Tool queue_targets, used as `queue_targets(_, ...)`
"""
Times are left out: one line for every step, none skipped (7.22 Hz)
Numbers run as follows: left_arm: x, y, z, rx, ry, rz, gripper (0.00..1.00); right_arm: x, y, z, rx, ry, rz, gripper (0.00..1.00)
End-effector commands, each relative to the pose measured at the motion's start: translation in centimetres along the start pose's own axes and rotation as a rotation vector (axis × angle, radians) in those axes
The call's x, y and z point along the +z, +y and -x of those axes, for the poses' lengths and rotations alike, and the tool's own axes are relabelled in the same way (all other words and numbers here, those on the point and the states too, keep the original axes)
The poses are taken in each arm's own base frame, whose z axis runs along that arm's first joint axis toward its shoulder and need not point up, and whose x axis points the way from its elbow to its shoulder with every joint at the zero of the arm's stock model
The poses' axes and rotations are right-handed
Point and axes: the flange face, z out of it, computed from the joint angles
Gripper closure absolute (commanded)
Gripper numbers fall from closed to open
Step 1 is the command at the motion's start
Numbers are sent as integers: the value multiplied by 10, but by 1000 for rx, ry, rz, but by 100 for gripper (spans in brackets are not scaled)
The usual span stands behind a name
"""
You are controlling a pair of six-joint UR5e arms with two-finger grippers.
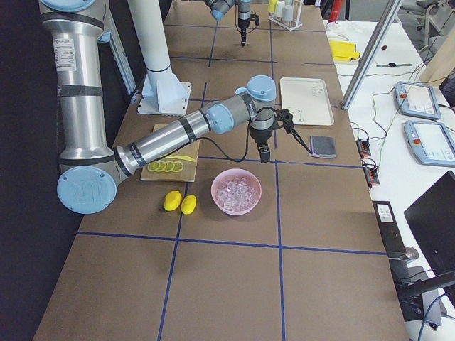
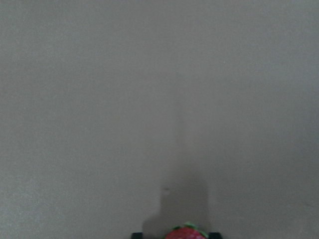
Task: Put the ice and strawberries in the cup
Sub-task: 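Carry the strawberry with the left gripper over the blue cup and release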
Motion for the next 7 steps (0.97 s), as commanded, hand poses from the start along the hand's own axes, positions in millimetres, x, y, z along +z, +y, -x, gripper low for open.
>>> queue_targets(-9, -1, -11, 10, 25, -7, 100, -3, 1, -4, -4, 3, -4, 1)
queue_targets(-42, 3, -42, 33, 82, -17, 100, -9, 0, -6, 1, 5, -17, 1)
queue_targets(-91, -1, -102, 27, 104, 12, 100, -12, 1, -11, 3, 8, -22, 1)
queue_targets(-142, -8, -170, -17, 101, 20, 100, -11, 3, -13, 2, 9, -20, 1)
queue_targets(-191, -20, -259, -111, 154, 10, 100, -13, 4, -14, 4, 10, -22, 1)
queue_targets(-191, 18, -351, -144, 188, 73, 100, -14, 4, -15, 8, 11, -24, 1)
queue_targets(-180, 35, -423, -160, 197, 42, 100, -14, 4, -17, 9, 12, -25, 1)
